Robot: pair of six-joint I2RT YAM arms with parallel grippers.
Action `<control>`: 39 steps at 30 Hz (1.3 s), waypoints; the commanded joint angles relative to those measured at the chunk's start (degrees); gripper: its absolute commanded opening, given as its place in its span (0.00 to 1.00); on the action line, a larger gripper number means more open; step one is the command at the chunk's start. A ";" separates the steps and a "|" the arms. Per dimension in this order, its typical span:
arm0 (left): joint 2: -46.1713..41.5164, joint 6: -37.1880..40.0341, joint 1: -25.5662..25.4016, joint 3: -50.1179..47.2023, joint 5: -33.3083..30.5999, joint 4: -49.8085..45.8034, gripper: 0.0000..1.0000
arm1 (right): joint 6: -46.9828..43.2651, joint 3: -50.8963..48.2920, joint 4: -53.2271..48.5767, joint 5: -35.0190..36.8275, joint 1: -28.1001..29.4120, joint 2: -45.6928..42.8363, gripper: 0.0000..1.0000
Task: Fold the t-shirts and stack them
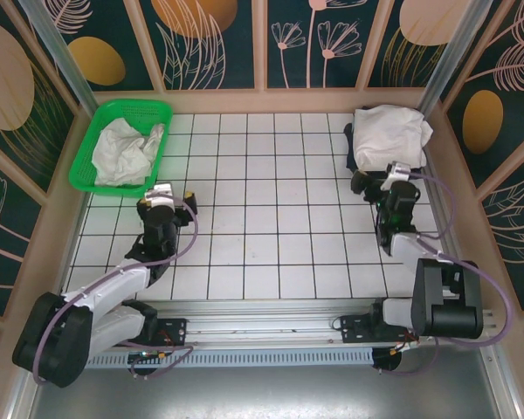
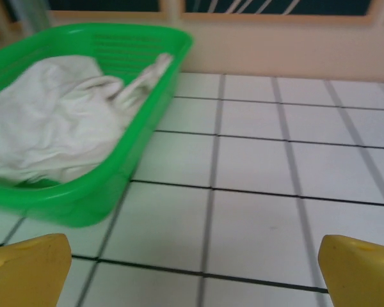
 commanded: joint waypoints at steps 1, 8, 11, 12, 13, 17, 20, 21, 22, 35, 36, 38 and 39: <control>-1.16 2.51 3.18 -0.44 -3.45 6.82 0.99 | -3.25 -4.34 14.19 1.17 -0.29 0.64 0.99; 11.20 0.98 14.97 -1.13 8.78 12.97 0.99 | -1.77 -4.91 17.20 11.03 -1.11 8.87 0.99; 11.42 1.97 15.24 -4.24 9.09 23.29 0.99 | -4.48 -5.34 20.08 6.47 -0.91 10.51 0.99; 11.67 2.26 15.51 -5.09 8.86 25.86 0.99 | -4.68 -7.77 27.21 6.76 -0.83 12.26 0.99; 12.17 2.50 15.79 -5.09 8.93 26.79 0.99 | -5.80 -8.82 28.72 6.31 0.01 12.68 0.99; 15.29 5.06 15.94 -3.04 14.48 27.99 0.99 | -8.00 -12.47 39.57 10.13 2.59 16.34 0.99; 15.83 5.62 16.00 -2.99 13.71 29.11 0.99 | -7.28 -14.10 42.34 13.83 3.04 16.20 0.99; 16.22 6.33 16.00 -3.07 13.53 30.09 0.99 | -6.94 -13.82 41.62 14.43 3.01 16.00 0.99; 16.69 7.06 16.00 -3.09 13.55 31.10 0.99 | -6.80 -13.17 40.97 14.99 3.02 16.22 0.99; 25.33 4.46 22.06 -5.01 20.99 43.07 0.99 | -6.69 -12.39 39.02 15.04 3.03 16.09 0.99; 25.36 4.55 22.07 -5.11 20.99 43.28 0.99 | -6.69 -12.43 38.92 15.04 3.04 16.04 0.99; 25.36 4.55 22.04 -5.10 21.02 43.28 0.99 | -6.58 -12.22 38.79 14.77 2.82 16.08 0.99; 25.40 4.55 21.99 -5.10 20.99 43.30 0.99 | -6.58 -12.27 38.60 14.65 2.78 16.07 0.99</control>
